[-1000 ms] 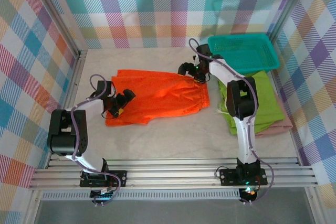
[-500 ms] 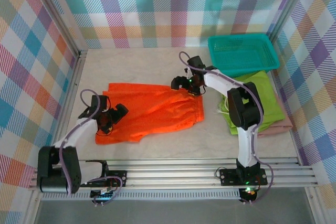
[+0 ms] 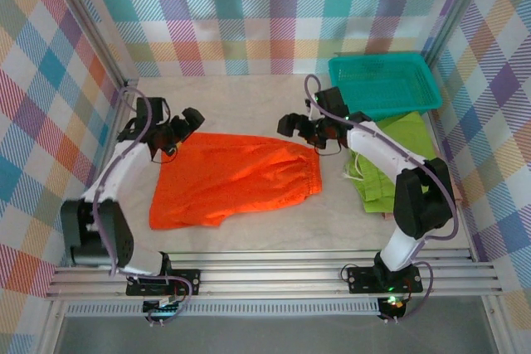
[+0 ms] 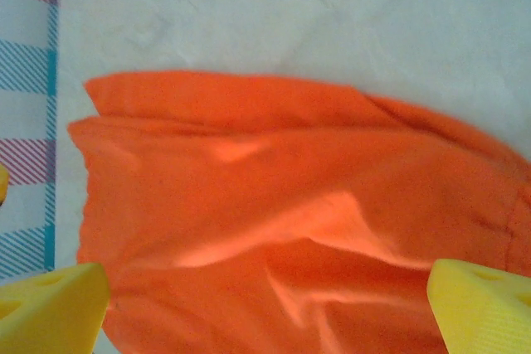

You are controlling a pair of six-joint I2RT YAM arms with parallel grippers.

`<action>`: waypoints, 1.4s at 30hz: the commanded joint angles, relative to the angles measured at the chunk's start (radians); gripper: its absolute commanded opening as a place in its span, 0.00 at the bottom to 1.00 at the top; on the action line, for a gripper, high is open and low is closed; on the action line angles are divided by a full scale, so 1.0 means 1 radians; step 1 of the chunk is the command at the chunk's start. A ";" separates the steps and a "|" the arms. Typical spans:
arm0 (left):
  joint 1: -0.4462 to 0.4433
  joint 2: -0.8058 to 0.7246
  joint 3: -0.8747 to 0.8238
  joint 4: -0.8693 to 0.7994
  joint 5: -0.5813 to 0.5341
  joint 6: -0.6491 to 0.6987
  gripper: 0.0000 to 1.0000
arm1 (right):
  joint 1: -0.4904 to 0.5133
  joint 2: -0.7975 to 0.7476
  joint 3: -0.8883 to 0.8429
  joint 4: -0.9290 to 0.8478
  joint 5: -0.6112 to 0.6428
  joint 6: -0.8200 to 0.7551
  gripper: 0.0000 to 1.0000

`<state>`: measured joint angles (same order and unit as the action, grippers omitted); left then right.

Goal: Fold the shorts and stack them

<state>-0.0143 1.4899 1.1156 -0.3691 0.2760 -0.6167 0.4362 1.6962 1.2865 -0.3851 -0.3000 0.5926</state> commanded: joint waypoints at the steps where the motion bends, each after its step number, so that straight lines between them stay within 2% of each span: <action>1: 0.014 0.111 0.045 0.060 0.025 0.030 1.00 | 0.002 -0.030 -0.104 0.036 -0.051 0.070 0.98; 11: 0.062 0.378 0.104 0.196 -0.013 0.050 1.00 | 0.008 -0.069 -0.333 0.098 -0.068 0.119 0.98; 22: 0.122 0.511 0.125 0.232 -0.040 0.048 1.00 | 0.005 -0.044 -0.374 0.080 -0.061 0.079 0.98; 25: 0.123 0.469 0.122 0.229 -0.025 0.052 1.00 | 0.006 -0.067 -0.354 0.074 -0.079 0.056 0.98; 28: 0.120 0.355 0.116 0.212 0.015 0.051 1.00 | 0.006 -0.148 -0.328 0.062 -0.047 0.013 0.99; 33: 0.078 0.126 0.136 0.044 0.082 0.062 1.00 | -0.034 -0.269 -0.291 -0.012 0.035 -0.097 0.99; 36: 0.009 0.007 0.097 -0.027 0.132 0.047 1.00 | -0.097 -0.271 -0.267 -0.114 0.053 -0.144 0.99; 38: -0.060 -0.052 0.042 -0.046 0.148 0.023 1.00 | -0.143 -0.264 -0.277 -0.133 0.016 -0.149 0.99; 42: -0.201 -0.105 -0.100 0.020 0.169 -0.074 1.00 | -0.183 -0.213 -0.291 -0.132 -0.072 -0.163 0.97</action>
<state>-0.1509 1.3640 1.1282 -0.2996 0.4011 -0.6178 0.2630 1.4441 1.0096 -0.4557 -0.3042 0.4786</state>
